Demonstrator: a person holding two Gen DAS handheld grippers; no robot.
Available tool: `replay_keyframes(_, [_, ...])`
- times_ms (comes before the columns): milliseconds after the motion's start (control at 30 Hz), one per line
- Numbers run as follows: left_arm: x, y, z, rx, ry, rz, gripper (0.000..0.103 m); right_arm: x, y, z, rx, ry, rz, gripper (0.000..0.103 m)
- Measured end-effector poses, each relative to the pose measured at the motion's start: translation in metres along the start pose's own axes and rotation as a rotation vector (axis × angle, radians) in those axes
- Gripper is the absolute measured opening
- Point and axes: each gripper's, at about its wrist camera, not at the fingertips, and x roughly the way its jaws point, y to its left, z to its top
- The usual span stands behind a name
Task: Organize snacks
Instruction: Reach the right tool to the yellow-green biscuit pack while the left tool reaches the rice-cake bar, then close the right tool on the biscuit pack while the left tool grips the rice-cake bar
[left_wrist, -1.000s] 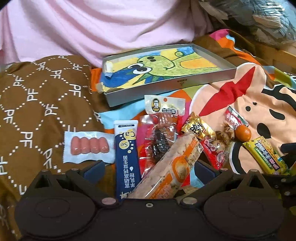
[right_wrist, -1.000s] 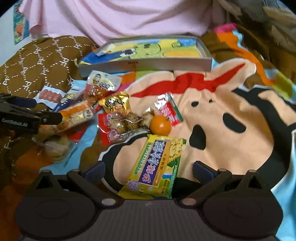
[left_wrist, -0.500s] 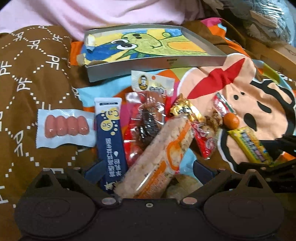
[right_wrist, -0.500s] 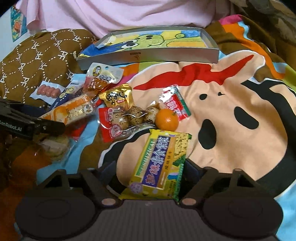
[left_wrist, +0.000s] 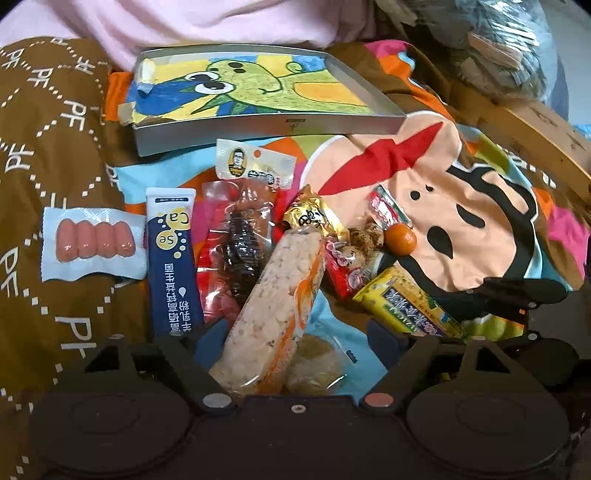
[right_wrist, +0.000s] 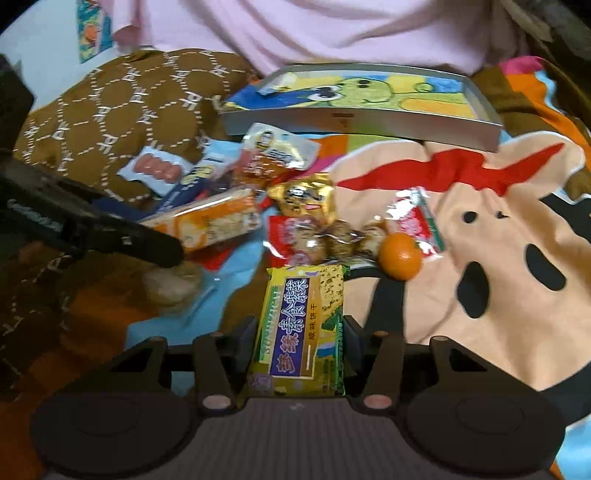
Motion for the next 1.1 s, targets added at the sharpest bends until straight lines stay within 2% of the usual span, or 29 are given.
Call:
replay_keyframes(167, [0.011,-0.004,-0.001,0.082,0.023,0.011,0.074,-0.002,0.006,0.0,-0.023,-0.005,0.07,0.054])
replay_keyframes(333, [0.029,0.005,-0.002,0.077,0.053,0.004,0.068,0.004,0.009,0.003,-0.015,0.015,0.129,0.055])
replay_keyframes(500, [0.032,0.011,0.0,0.032,0.037,0.007,0.067,0.012,0.011,0.005,0.026,0.043,0.157,0.068])
replay_keyframes(533, [0.032,0.009,0.0,0.038,0.038,0.015,0.066,0.014,0.013,0.005,0.024,0.046,0.154,0.07])
replay_keyframes(633, [0.031,0.005,-0.001,0.048,0.045,0.05,0.054,0.015,0.019,0.004,0.0,0.052,0.126,0.071])
replay_keyframes(700, [0.028,0.005,0.0,0.024,0.05,0.043,0.039,0.016,0.021,0.003,-0.013,0.054,0.11,0.068])
replay_keyframes(733, [0.027,0.005,0.0,0.005,0.057,0.026,0.035,0.015,0.021,0.003,-0.014,0.054,0.102,0.065])
replay_keyframes(767, [0.026,0.005,0.0,-0.01,0.06,0.025,0.035,0.015,0.022,0.003,-0.014,0.053,0.086,0.057])
replay_keyframes(867, [0.024,-0.001,-0.002,-0.03,0.061,0.053,0.034,0.013,0.022,0.003,-0.011,0.052,0.062,0.052])
replay_keyframes(1100, [0.017,-0.016,-0.009,-0.072,0.026,0.082,0.03,0.006,0.034,0.0,-0.137,0.045,-0.011,0.052])
